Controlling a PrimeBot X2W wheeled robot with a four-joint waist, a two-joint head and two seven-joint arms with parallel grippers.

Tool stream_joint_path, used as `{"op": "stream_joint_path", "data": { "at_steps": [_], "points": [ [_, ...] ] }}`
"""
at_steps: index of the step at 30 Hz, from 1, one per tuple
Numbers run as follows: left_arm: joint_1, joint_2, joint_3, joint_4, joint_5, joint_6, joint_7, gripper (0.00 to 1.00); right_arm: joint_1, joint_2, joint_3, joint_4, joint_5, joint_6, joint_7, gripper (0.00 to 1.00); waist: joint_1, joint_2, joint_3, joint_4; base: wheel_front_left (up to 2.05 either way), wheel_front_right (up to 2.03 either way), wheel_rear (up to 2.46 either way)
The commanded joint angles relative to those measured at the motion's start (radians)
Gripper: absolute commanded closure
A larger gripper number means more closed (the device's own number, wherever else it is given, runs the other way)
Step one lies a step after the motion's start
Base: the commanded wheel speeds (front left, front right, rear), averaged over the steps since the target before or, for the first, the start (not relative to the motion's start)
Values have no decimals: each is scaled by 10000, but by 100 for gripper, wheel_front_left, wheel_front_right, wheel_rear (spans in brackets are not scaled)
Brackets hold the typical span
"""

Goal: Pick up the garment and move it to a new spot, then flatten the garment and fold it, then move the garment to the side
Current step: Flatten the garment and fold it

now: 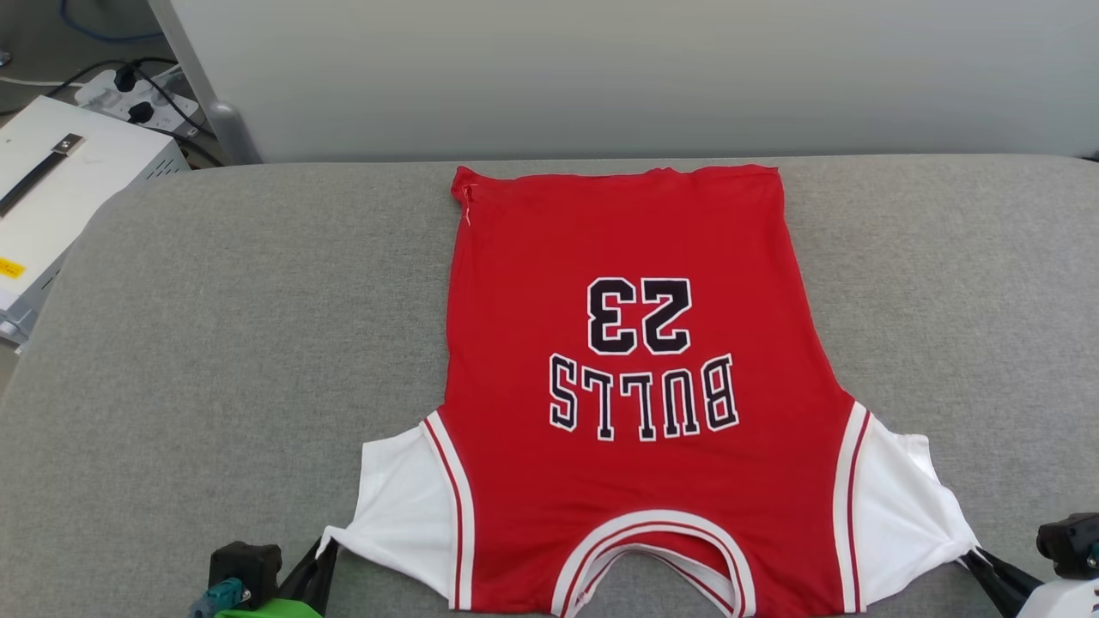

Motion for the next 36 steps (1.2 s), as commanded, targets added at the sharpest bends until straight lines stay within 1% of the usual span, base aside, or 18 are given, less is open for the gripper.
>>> {"op": "stream_joint_path", "data": {
  "at_steps": [1,5,6,7,12,16,19,23,26,30,34,36],
  "points": [
    [157,1,31,-57,85,97,-56,100,375,-66,-243,-159,-119,-9,235,100,1,56,31,21,0,0,0],
    [135,-47,6,-243,238,202,-56,100,883,58,-992,-728,-459,-9,813,100,1,56,71,61,0,0,0],
    [112,-46,-19,-279,296,236,-56,100,925,95,-1188,-866,-579,-9,916,73,1,56,81,68,0,0,0],
    [67,-48,-29,-338,374,295,-57,100,971,146,-1433,-1053,-718,-9,1049,0,1,56,96,82,0,0,0],
    [-107,-99,-104,-760,512,463,55,100,959,199,-2834,-2099,-1310,-9,1523,0,1,56,228,224,0,0,0],
    [-284,-65,-155,-1193,675,629,153,100,479,190,-4287,-3204,-1684,-9,1930,0,1,56,503,411,0,0,0],
    [-487,-33,-152,-1606,844,778,171,100,-203,146,-5171,-4047,-2033,-9,2503,0,1,56,839,657,0,0,0],
    [-800,-6,-173,-2157,1089,922,196,100,-1572,101,-5700,-4741,-1937,-9,3662,0,1,56,1427,1055,0,0,0],
    [-1088,-26,-214,-2409,1281,932,188,100,-2724,-122,-5587,-4731,-1846,-9,4850,0,1,56,1863,1372,0,0,0],
    [-1455,-145,-251,-2756,1512,960,153,100,-4387,-533,-4900,-4348,-1486,-9,6883,0,1,56,2487,1811,0,0,0],
    [-1781,-336,-258,-2980,1750,965,86,100,-6189,-780,-4314,-3673,-1138,-9,8696,0,1,56,3237,2198,0,0,0],
    [-1946,-446,-260,-3080,1860,939,55,100,-7013,-777,-4124,-3202,-998,-9,9582,0,1,56,3605,2387,0,0,0]
  ]
}}
